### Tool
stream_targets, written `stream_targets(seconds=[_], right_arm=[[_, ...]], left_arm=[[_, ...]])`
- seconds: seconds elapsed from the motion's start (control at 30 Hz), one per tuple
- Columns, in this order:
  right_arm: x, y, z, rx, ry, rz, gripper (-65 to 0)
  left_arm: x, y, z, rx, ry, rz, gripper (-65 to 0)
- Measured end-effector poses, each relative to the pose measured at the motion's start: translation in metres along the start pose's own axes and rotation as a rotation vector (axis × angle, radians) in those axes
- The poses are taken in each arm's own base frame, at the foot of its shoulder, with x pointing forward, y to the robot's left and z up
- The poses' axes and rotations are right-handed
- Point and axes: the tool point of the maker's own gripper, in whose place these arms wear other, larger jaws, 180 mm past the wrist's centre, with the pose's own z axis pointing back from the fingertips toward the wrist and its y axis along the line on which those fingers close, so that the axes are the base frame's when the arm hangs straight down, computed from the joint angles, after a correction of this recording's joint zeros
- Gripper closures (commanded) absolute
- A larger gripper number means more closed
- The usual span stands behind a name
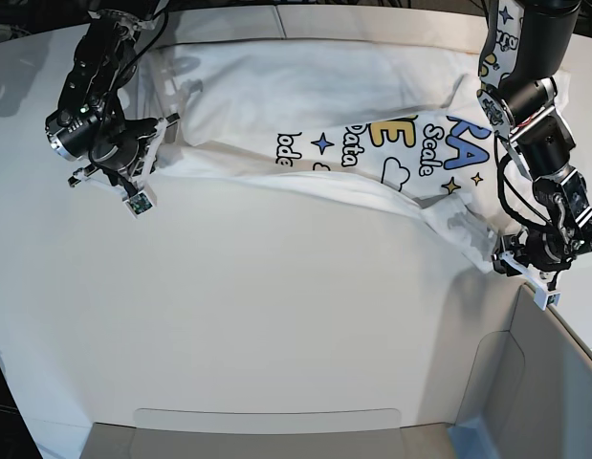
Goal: Layout the t-shirt on the table in an organized manner, then fold the t-shirt properly
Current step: 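Pull the held shirt side with the left gripper along the hem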
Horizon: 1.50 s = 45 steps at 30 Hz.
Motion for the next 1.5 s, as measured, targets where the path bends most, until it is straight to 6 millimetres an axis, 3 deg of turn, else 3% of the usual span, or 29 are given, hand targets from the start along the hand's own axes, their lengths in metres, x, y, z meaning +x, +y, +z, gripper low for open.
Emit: stream_targets(seconds=[0.1, 0.27, 0.47, 0.77, 1.13, 1.2, 1.27, 1.4, 1.5], right_arm=[[0.0, 0.0, 0.0, 0.0, 0.0, 0.0, 0.0], [0.0, 0.0, 0.0, 0.0, 0.0, 0.0, 0.0], [0.0, 0.0, 0.0, 0.0, 0.001, 0.0, 0.0], [0.0, 0.0, 0.0, 0.0, 0.001, 0.0, 0.0], [0.0, 0.0, 0.0, 0.0, 0.0, 0.0, 0.0], [0.001, -0.001, 0.0, -0.001, -0.001, 0.0, 0.0], [0.002, -0.001, 0.0, -0.001, -0.005, 0.0, 0.0], [0.001, 0.0, 0.0, 0.001, -0.005, 0.0, 0.0], [0.002, -0.001, 0.0, 0.0, -0.007, 0.0, 0.0]], left_arm=[[-0.001, -0.002, -0.001, -0.004, 0.003, 0.002, -28.1], [-0.023, -0.007, -0.015, -0.038, 0.06, 0.037, -28.0], [-0.024, -0.007, -0.019, -0.051, 0.044, 0.057, -27.5], [-0.025, -0.007, -0.019, -0.051, 0.05, 0.057, -7.5], [-0.024, -0.007, -0.019, -0.05, 0.05, 0.055, -5.9], [-0.019, -0.005, -0.013, -0.029, 0.043, 0.03, -3.8], [-0.001, -0.002, -0.002, -0.002, -0.01, -0.001, -0.5], [0.027, 0.004, 0.024, 0.054, -0.094, -0.062, 0.0], [0.026, 0.007, 0.039, 0.097, -0.099, -0.108, 0.0]])
